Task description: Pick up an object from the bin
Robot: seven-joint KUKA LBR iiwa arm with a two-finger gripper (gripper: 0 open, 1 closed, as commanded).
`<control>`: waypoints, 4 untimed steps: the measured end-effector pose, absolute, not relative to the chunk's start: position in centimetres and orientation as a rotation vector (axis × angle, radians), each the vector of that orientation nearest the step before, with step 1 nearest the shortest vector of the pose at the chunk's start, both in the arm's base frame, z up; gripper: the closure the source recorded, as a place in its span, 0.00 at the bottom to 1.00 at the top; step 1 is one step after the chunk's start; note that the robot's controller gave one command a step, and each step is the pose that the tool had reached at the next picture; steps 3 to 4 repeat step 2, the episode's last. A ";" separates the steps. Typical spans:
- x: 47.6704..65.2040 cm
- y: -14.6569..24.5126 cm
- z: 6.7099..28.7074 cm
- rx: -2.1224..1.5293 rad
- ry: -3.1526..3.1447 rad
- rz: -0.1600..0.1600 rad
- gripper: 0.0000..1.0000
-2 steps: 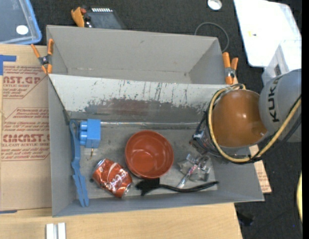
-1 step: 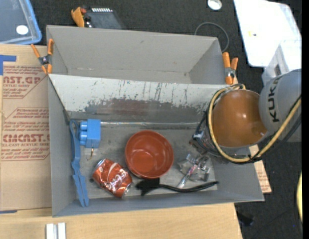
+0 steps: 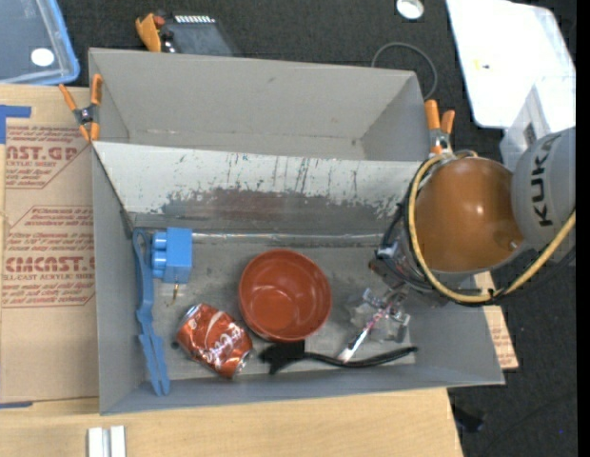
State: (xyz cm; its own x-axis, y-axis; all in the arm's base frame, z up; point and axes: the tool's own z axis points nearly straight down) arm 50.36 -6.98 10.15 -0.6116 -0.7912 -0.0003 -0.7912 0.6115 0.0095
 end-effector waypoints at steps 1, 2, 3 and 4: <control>50.4 -6.9 14.3 1.383 -2.818 -0.013 1.00; 50.5 -6.9 16.3 1.384 -2.821 -0.011 1.00; 50.5 -6.9 16.3 1.384 -2.821 -0.011 1.00; 50.5 -6.9 16.3 1.384 -2.821 -0.011 1.00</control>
Offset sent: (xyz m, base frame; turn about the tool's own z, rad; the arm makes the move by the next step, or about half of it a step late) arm 0.0016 0.0000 0.0609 0.0000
